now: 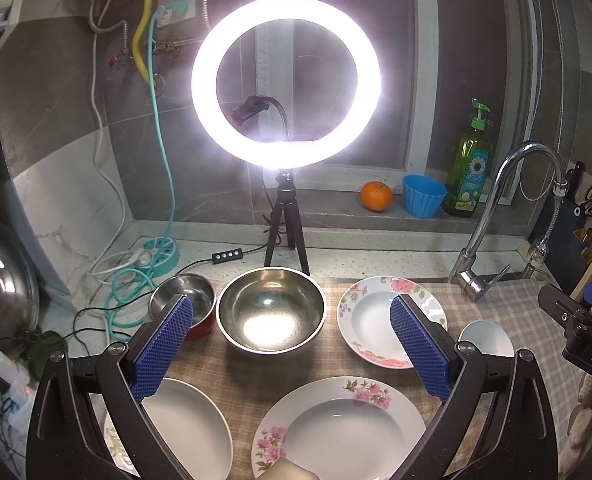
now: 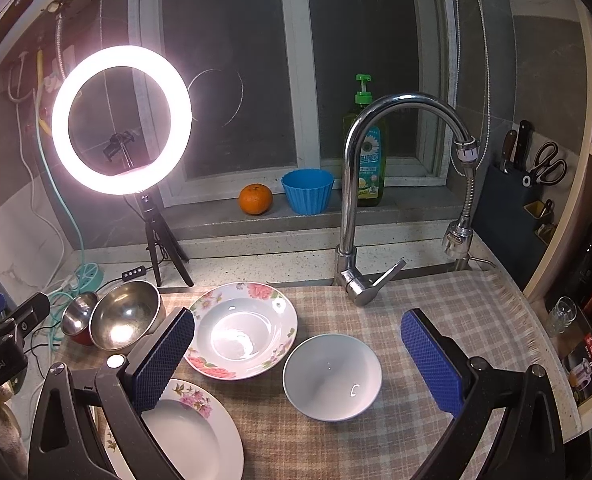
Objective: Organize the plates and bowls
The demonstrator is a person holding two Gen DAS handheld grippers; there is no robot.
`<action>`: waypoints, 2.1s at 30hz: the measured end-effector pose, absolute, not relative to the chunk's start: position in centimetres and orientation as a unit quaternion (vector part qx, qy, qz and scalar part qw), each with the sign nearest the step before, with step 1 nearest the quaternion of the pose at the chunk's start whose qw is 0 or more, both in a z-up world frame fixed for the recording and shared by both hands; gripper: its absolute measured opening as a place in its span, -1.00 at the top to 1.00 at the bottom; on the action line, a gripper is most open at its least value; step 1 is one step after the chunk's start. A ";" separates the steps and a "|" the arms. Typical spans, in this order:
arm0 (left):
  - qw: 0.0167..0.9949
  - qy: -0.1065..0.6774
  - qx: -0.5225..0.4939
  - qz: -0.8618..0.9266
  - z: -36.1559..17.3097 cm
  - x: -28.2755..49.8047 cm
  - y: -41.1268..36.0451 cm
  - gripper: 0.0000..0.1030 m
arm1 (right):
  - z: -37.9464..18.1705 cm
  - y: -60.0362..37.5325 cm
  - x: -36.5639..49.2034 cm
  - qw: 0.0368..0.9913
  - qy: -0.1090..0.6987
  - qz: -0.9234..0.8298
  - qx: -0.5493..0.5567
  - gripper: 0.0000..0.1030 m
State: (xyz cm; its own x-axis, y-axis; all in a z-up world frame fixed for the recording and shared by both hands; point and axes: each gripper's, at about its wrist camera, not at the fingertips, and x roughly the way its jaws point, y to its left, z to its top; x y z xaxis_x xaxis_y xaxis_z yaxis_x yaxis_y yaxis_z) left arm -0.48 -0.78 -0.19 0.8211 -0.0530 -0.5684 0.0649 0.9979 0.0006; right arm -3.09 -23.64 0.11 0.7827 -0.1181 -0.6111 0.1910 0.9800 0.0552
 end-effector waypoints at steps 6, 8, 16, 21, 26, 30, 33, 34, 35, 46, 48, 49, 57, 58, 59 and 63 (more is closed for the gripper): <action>0.953 0.300 0.010 -0.033 -0.4 -0.5 -0.7 -0.93 | -0.1 -23.8 -2.9 0.941 0.323 -0.082 0.058 -0.98; 0.953 0.301 0.009 -0.033 -0.5 -0.4 -0.7 -0.93 | -0.1 -23.8 -2.9 0.941 0.324 -0.082 0.058 -0.98; 0.949 0.314 0.014 -0.040 -1.1 -0.1 -0.9 -0.93 | -0.2 -23.8 -2.9 0.940 0.326 -0.082 0.059 -0.98; 0.941 0.336 0.007 -0.048 -2.0 0.3 -0.4 -0.93 | -0.8 -23.8 -2.7 0.938 0.333 -0.080 0.058 -0.98; 0.930 0.364 -0.004 -0.048 -3.4 0.8 0.5 -0.91 | -1.7 -23.9 -2.4 0.935 0.342 -0.073 0.059 -0.98; 0.919 0.391 -0.009 -0.046 -5.0 1.1 1.6 -0.69 | -2.8 -24.3 -2.3 0.930 0.355 -0.062 0.070 -0.97; 0.902 0.428 -0.033 -0.051 -6.6 1.6 3.0 -0.33 | -3.9 -24.6 -2.2 0.924 0.370 -0.045 0.088 -0.97; 0.895 0.441 -0.044 -0.054 -7.2 1.7 3.6 -0.20 | -4.3 -24.8 -2.2 0.921 0.376 -0.038 0.095 -0.97; 0.890 0.450 -0.053 -0.058 -7.7 1.7 4.1 -0.09 | -4.7 -24.8 -2.2 0.918 0.381 -0.033 0.099 -0.92; 0.832 0.540 -0.076 -0.100 -12.4 0.1 6.0 0.27 | -10.5 -24.2 -2.6 0.858 0.482 0.064 0.162 0.02; 0.825 0.548 -0.074 -0.111 -12.8 -0.2 5.7 0.36 | -11.5 -23.9 -2.7 0.846 0.498 0.074 0.175 0.12; 0.818 0.557 -0.082 -0.118 -13.2 -0.2 5.7 0.52 | -12.0 -23.9 -2.8 0.839 0.506 0.079 0.185 0.15; 0.812 0.568 -0.069 -0.119 -14.0 0.1 5.8 0.84 | -13.5 -23.0 -3.0 0.824 0.524 0.089 0.199 0.19; 0.812 0.568 -0.069 -0.116 -14.1 0.4 5.9 0.82 | -13.6 -23.0 -3.0 0.823 0.524 0.089 0.200 0.19; 0.810 0.571 -0.070 -0.117 -14.2 0.7 5.9 0.78 | -13.6 -23.0 -2.9 0.822 0.526 0.088 0.201 0.19; 0.810 0.569 -0.053 -0.128 -14.3 1.2 5.4 0.74 | -14.3 -22.9 -2.5 0.809 0.537 0.097 0.218 0.18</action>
State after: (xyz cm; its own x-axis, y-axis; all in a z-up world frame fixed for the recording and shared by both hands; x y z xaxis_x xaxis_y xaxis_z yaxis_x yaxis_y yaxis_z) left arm 1.22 5.36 -14.31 0.3190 -0.2683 -0.9090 0.1482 0.9614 -0.2318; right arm -2.48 -22.91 -14.33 0.4053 0.3913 -0.8262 0.0760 0.8862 0.4570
